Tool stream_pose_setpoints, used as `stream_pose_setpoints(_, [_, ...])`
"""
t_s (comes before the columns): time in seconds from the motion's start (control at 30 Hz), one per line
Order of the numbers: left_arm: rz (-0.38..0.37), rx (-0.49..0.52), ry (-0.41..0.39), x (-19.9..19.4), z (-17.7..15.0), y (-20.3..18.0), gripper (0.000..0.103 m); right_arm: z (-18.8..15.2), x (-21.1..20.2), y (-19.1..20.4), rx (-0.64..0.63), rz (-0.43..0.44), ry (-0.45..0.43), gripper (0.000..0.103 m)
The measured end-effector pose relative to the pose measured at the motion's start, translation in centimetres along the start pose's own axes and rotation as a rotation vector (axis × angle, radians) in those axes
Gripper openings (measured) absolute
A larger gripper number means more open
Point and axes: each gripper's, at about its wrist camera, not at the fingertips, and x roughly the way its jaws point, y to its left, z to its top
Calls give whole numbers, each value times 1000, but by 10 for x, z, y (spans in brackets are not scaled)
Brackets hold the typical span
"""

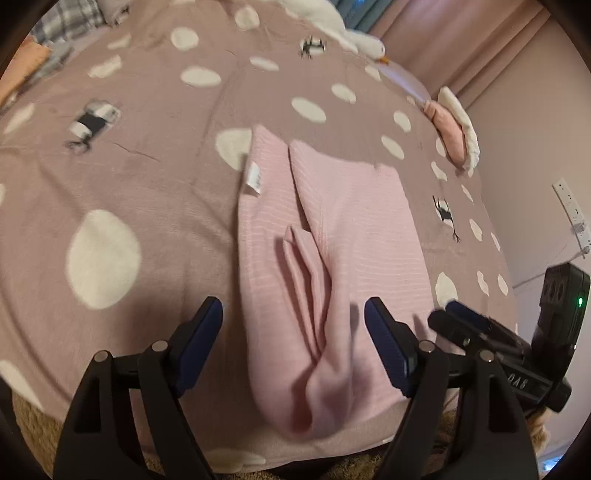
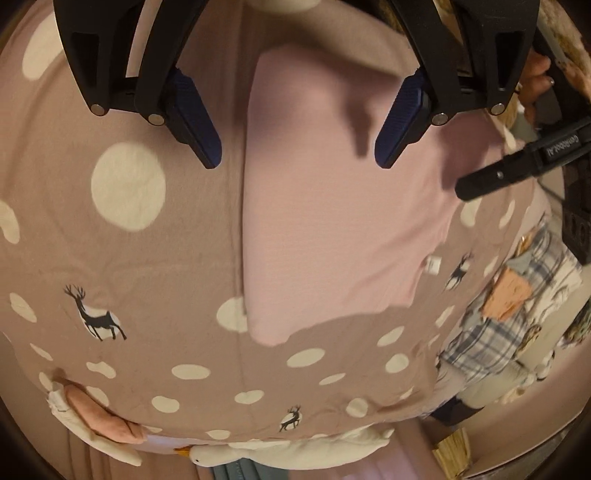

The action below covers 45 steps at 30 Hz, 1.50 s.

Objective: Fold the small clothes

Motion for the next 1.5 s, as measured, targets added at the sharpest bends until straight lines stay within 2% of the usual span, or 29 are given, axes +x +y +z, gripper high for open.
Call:
stream_pose_setpoints(0.07, [-39, -21, 37, 12, 4, 3, 78, 8, 9, -3, 12, 22, 18, 85])
stream_pose_setpoints(0.17, [-56, -48, 96, 31, 7, 5, 78, 17, 27, -5, 31, 54, 53, 85])
stream_pose_setpoints(0.23, [-66, -57, 107, 38, 6, 6, 78, 20, 40, -5, 38, 56, 77, 84])
stream_pose_setpoints(0.3, [-81, -33, 90, 38, 7, 2, 72, 21, 47, -4, 31, 53, 80, 81])
stream_pose_setpoints(0.33, [-108, -30, 94, 39, 7, 1, 59, 21, 51, -3, 22, 61, 81, 76])
stream_pose_setpoints(0.37, [-144, -39, 107, 41, 7, 2, 51, 21, 52, -2, 16, 67, 82, 74])
stream_pose_setpoints(0.4, [-158, -56, 119, 43, 7, 3, 47, 21, 54, -2, 14, 67, 79, 72])
stream_pose_setpoints(0.47, [-139, -49, 104, 42, 6, -1, 38, 21, 55, -3, 21, 81, 67, 54])
stream_pose_setpoints(0.5, [-136, -45, 96, 41, 6, -2, 36, 21, 52, -4, 22, 88, 58, 48])
stream_pose_setpoints(0.53, [-126, -41, 85, 38, 6, -5, 34, 21, 48, -4, 13, 94, 42, 35])
stream_pose_setpoints(0.57, [-113, -34, 68, 33, 6, -10, 33, 21, 43, -4, 4, 103, 27, 30])
stream_pose_setpoints(0.63, [-89, -4, 35, 25, 8, -23, 32, 23, 33, -4, -10, 112, 5, 28])
stream_pose_setpoints(0.83, [-123, 68, -60, 11, 28, -60, 32, 39, -10, -11, -56, 101, -122, 27])
stream_pose_setpoints(1.03, [-135, 123, -96, 32, 46, -96, 32, 62, -30, -42, -49, 62, -196, 27])
stream_pose_setpoints(1.2, [-111, 139, -53, 66, 48, -109, 32, 62, -19, -73, 7, 46, -179, 27])
stream_pose_setpoints(1.4, [-25, 141, -5, 100, 46, -113, 31, 54, 11, -96, 62, 35, -84, 27])
stream_pose_setpoints(1.5, [-12, 136, -6, 104, 44, -111, 32, 51, 20, -100, 68, 15, -55, 27])
